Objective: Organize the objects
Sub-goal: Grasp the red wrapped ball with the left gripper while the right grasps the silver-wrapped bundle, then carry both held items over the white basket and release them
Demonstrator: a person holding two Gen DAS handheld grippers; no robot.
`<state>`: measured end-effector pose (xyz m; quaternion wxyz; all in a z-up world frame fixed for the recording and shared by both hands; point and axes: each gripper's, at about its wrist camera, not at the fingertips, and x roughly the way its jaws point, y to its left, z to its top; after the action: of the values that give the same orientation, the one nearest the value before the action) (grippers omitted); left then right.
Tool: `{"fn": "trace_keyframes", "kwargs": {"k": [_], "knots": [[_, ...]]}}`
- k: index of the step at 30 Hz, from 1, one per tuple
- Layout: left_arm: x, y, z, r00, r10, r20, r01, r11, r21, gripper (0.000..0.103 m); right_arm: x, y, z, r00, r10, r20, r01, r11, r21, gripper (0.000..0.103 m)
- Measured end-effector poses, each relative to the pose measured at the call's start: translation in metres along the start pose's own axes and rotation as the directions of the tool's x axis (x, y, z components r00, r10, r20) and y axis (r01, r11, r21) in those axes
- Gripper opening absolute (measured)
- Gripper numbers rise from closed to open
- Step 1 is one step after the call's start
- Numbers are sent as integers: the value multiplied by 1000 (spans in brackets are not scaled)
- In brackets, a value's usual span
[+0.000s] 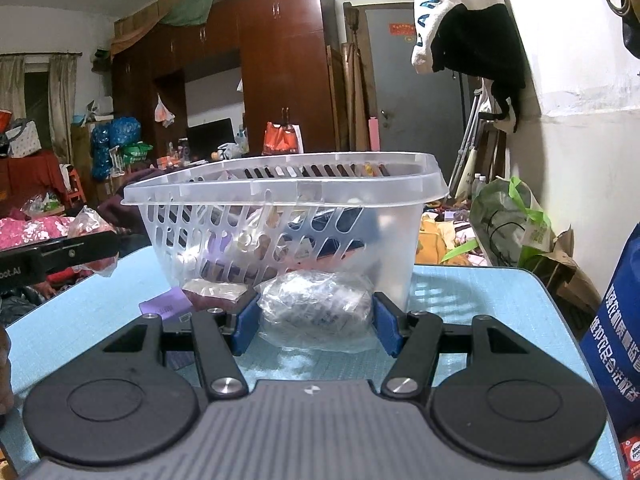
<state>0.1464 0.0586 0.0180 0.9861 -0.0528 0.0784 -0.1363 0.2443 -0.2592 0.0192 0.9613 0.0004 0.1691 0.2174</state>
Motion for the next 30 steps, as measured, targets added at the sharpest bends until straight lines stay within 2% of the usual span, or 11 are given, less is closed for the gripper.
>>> {"fn": "trace_keyframes", "kwargs": {"k": [21, 26, 30], "knots": [[-6, 2, -5, 1000, -2, 8, 2, 1000, -4, 52, -6, 2, -2, 999, 24, 34, -24, 1000, 6, 62], [-13, 3, -4, 999, 9, 43, -8, 1000, -15, 52, -16, 5, -4, 996, 12, 85, -12, 1000, -2, 62], [-24, 5, 14, 994, -70, 79, 76, 995, -67, 52, -39, 4, 16, 981, 140, 133, -148, 987, 58, 62]]}}
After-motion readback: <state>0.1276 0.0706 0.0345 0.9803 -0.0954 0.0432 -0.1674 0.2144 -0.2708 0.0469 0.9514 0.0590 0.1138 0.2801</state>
